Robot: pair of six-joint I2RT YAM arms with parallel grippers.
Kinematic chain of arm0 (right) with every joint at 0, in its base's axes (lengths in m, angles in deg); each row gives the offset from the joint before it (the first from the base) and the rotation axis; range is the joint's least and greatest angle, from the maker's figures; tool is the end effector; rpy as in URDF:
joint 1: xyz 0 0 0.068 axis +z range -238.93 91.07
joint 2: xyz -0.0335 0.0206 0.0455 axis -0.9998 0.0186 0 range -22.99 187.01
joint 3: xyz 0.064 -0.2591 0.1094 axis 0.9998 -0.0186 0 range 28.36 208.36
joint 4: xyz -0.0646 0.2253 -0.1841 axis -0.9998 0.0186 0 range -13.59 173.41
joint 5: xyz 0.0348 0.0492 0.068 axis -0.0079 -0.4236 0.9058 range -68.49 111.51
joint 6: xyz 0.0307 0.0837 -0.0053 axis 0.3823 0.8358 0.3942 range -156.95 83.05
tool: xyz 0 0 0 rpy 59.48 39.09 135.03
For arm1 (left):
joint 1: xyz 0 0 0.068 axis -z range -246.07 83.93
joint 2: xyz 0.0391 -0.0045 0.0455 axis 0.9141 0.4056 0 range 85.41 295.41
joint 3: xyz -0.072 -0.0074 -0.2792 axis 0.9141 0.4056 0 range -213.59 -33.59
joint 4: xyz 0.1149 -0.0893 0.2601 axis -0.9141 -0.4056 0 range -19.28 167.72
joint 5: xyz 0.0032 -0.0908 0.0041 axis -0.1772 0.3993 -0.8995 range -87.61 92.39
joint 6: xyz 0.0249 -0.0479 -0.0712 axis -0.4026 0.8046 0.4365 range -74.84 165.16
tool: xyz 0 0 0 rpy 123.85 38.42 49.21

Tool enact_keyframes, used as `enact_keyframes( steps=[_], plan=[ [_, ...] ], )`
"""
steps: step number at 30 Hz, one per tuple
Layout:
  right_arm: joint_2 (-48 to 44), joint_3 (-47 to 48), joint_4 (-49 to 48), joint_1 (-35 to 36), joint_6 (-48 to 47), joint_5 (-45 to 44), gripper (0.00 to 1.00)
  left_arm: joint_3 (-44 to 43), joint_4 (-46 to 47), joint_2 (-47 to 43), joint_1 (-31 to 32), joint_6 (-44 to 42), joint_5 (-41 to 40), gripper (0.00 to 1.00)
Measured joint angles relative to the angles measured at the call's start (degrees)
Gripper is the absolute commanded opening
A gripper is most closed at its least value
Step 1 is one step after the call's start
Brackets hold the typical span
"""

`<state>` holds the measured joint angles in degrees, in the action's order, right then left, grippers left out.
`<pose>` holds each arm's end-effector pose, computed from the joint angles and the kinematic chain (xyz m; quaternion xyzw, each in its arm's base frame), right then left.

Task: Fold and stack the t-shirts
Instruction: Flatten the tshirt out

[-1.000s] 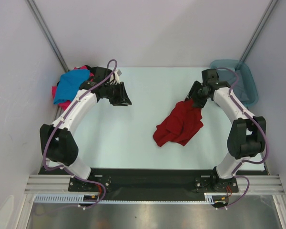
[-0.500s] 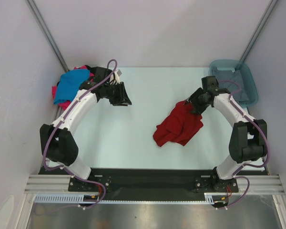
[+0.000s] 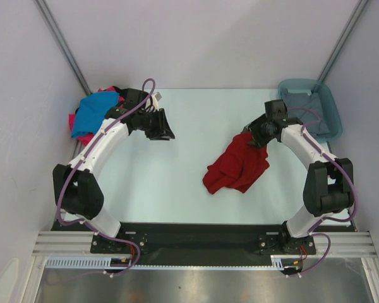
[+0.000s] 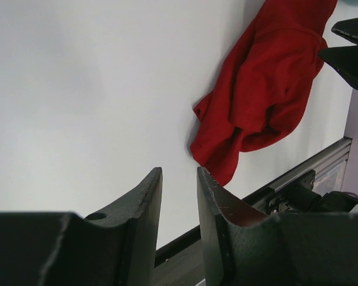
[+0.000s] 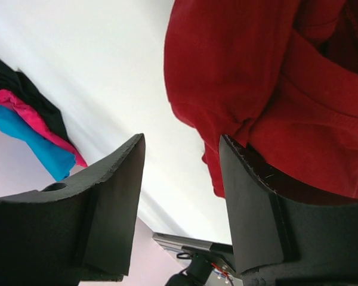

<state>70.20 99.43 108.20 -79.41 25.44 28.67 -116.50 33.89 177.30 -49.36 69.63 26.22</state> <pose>0.4038 0.0778 0.2184 0.4051 0.8584 0.2296 0.2154 0.3812 -0.1480 0.2914 0.0029 0.9297 -0.2929 0.2232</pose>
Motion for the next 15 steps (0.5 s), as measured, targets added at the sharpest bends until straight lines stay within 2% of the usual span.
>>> enact_keyframes(
  steps=[15],
  plan=[
    [-4.3,-4.8,0.5,-0.7,3.7,-2.3,0.57,0.0,0.0,0.0,0.0,0.0,0.4,0.35]
  ],
)
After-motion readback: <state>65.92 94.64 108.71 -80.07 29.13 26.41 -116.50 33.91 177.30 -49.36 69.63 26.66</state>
